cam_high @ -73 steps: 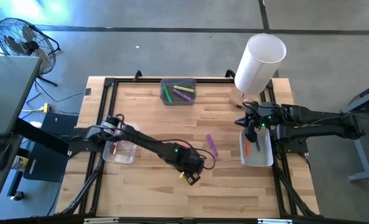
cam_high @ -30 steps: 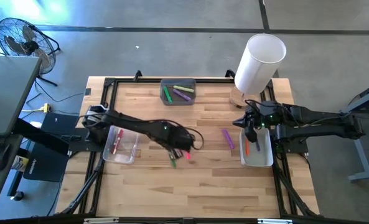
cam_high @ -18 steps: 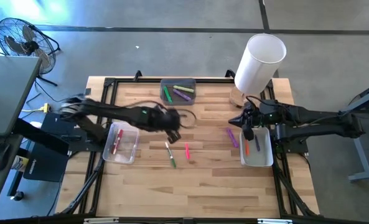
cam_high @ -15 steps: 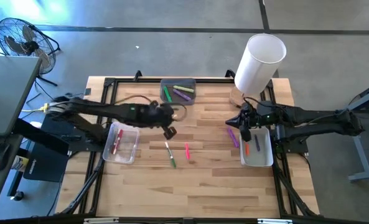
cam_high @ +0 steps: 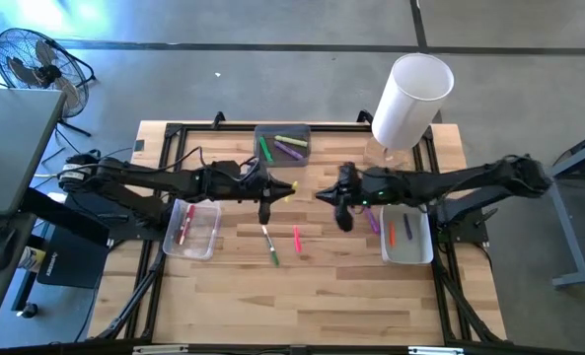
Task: Pick & Place Markers
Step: Put the yellow pen into the gray bin
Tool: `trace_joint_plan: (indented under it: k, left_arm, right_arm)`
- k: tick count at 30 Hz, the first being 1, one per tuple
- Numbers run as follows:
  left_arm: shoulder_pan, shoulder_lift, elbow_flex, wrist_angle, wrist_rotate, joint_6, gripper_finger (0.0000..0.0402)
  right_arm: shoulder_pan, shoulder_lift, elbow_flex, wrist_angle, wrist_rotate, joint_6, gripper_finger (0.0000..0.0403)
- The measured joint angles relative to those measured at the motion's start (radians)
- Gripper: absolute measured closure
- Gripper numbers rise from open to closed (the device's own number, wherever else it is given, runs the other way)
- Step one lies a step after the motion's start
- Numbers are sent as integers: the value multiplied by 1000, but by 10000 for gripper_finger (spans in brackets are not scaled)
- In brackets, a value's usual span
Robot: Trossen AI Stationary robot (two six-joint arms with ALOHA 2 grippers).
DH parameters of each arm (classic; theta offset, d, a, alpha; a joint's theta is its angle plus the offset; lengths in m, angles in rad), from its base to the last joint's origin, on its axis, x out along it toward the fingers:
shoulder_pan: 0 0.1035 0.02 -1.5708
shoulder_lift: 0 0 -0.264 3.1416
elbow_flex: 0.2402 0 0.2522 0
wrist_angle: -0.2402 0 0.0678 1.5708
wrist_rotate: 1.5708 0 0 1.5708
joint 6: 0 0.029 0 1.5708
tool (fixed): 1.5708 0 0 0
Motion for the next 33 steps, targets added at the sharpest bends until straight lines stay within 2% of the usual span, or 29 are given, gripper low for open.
trace_joint_plan:
  k: [5, 12, 16, 20, 23, 26, 33]
  left_arm:
    - [75, -35, -2, -88, 130, 43, 380]
    - [170, -96, -1, -57, 300, 94, 380]
    - [191, -100, 0, -34, 369, 95, 380]
    - [189, -98, 0, 12, 409, 95, 380]
    - [189, -91, -1, 16, 417, 94, 380]
    - [189, -92, 0, 30, 421, 94, 380]
    - [189, -92, 0, 59, 439, 77, 380]
  right_arm:
    - [18, 134, 153, -5, 155, -18, 388]
    - [13, 250, 275, 0, 145, -20, 313]
    - [13, 294, 298, 100, 124, -21, 270]
    - [13, 319, 298, 183, 122, -6, 247]
    - [13, 324, 298, 187, 121, 3, 244]
    - [13, 324, 298, 196, 121, 3, 258]
    - [13, 324, 298, 238, 121, -22, 337]
